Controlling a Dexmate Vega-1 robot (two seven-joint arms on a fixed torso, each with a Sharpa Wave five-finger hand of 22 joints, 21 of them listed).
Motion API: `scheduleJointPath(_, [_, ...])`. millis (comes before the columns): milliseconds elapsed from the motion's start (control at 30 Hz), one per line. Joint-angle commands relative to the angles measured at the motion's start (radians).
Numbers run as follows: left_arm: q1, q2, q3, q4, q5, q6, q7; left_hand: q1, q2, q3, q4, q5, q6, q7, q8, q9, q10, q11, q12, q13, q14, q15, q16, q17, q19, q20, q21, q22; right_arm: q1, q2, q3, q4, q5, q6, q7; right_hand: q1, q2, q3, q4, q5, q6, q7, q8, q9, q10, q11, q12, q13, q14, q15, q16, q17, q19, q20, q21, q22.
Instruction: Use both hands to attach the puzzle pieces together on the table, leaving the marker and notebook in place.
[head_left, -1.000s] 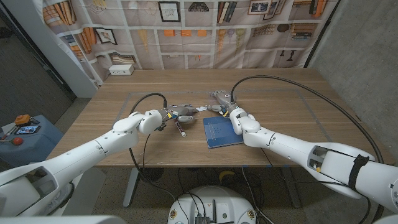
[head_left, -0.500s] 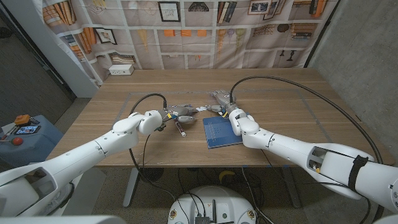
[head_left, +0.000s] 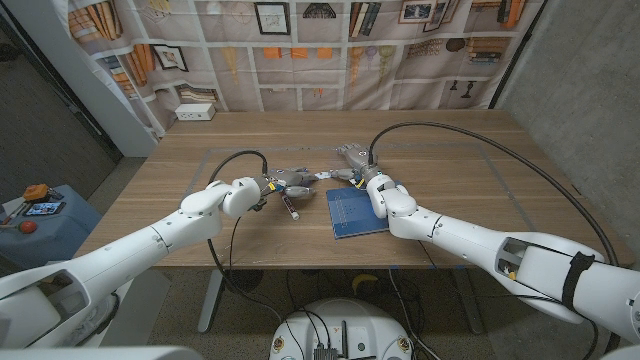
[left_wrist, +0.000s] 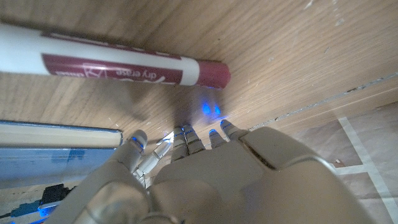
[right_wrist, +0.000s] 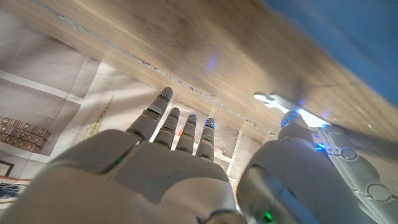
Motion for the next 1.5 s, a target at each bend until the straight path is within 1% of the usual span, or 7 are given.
scheduleJointPath(33, [0.006,0.002,-0.004,-0.010,0.002,0.006,-0.002,0.011,0.098,0.004,-0.007,-0.001,0.009,-0.002,0.008,0.003,0.014,0.006,0.004,0.003,0.001,-0.044,-0.001,0.003,-0.091,-0.034,0.000,0.002,-0.016,-0.003,0.031,-0.044,0.017,-0.002,-0.016,-0.004,0.009,0.002,0.007,0.004,0.012,-0.002,0.007,0.000,0.010,-0.002,0.002,0.003,0.008,-0.001,0.009,0.002,0.000,0.004,0.001,0.001])
scheduleJointPath(533, [0.001,0.004,-0.002,-0.004,0.003,-0.008,-0.006,0.011,0.098,0.004,-0.007,-0.002,0.008,-0.002,0.007,0.003,0.015,0.007,0.004,0.003,0.001,-0.045,-0.001,0.003,-0.091,-0.034,0.000,0.001,-0.034,-0.009,0.082,-0.087,0.064,0.000,-0.038,-0.029,0.016,-0.007,0.020,0.002,0.016,-0.002,0.007,0.000,0.009,0.000,0.001,0.003,0.003,0.005,0.009,0.005,-0.007,0.008,-0.001,0.001])
scheduleJointPath(733, [-0.004,0.001,-0.001,0.001,0.007,-0.009,-0.007,0.011,0.098,0.005,-0.007,-0.002,0.009,-0.002,0.007,0.003,0.014,0.007,0.004,0.003,0.002,-0.045,0.000,0.003,-0.090,-0.034,0.000,0.001,-0.033,-0.013,0.087,-0.092,0.072,0.006,-0.035,-0.061,0.019,-0.019,0.037,-0.002,0.014,0.000,0.005,0.001,-0.001,0.001,-0.003,0.003,-0.011,0.013,0.004,0.006,-0.023,0.011,-0.005,0.001])
scheduleJointPath(933, [-0.004,-0.002,-0.002,0.002,0.008,-0.005,-0.008,0.011,0.098,0.005,-0.008,-0.002,0.010,-0.003,0.008,0.003,0.014,0.007,0.004,0.003,0.004,-0.047,0.000,0.003,-0.086,-0.038,0.002,0.001,-0.032,-0.013,0.086,-0.088,0.076,0.010,-0.031,-0.107,0.016,-0.040,0.057,-0.010,-0.004,0.018,-0.005,0.000,-0.025,0.007,-0.009,0.002,-0.031,0.017,0.000,0.007,-0.047,0.013,-0.007,0.001])
scheduleJointPath(1067, [-0.008,-0.001,0.000,0.007,0.006,-0.015,-0.008,0.012,0.099,0.005,-0.008,-0.002,0.010,-0.002,0.008,0.003,0.015,0.007,0.004,0.003,0.005,-0.047,0.000,0.003,-0.085,-0.039,0.002,0.001,-0.030,-0.011,0.085,-0.086,0.081,0.010,-0.020,-0.134,0.016,-0.052,0.068,-0.014,-0.028,0.041,-0.013,0.000,-0.038,0.007,-0.010,0.001,-0.046,0.016,-0.004,0.007,-0.067,0.014,-0.009,0.001])
scheduleJointPath(1267, [-0.009,-0.002,-0.001,0.010,0.005,-0.016,-0.006,0.012,0.099,0.006,-0.008,-0.001,0.010,-0.002,0.008,0.003,0.014,0.008,0.004,0.003,0.006,-0.048,0.000,0.003,-0.085,-0.039,0.002,0.001,-0.026,-0.004,0.089,-0.085,0.096,0.000,0.000,-0.178,0.013,-0.072,0.087,-0.021,-0.089,0.080,-0.025,-0.001,-0.074,0.013,-0.014,-0.001,-0.081,0.026,-0.012,0.005,-0.101,0.014,-0.009,0.001])
scheduleJointPath(1500, [-0.007,-0.004,-0.002,0.008,0.006,-0.004,-0.006,0.012,0.099,0.006,-0.008,-0.002,0.009,-0.002,0.007,0.003,0.014,0.006,0.004,0.003,0.007,-0.047,0.000,0.003,-0.083,-0.039,0.002,0.001,-0.027,0.008,0.085,-0.071,0.107,0.005,-0.007,-0.215,0.023,-0.085,0.106,-0.027,-0.137,0.100,-0.027,-0.002,-0.119,0.018,-0.018,-0.002,-0.119,0.035,-0.017,0.004,-0.135,0.018,-0.009,0.001])
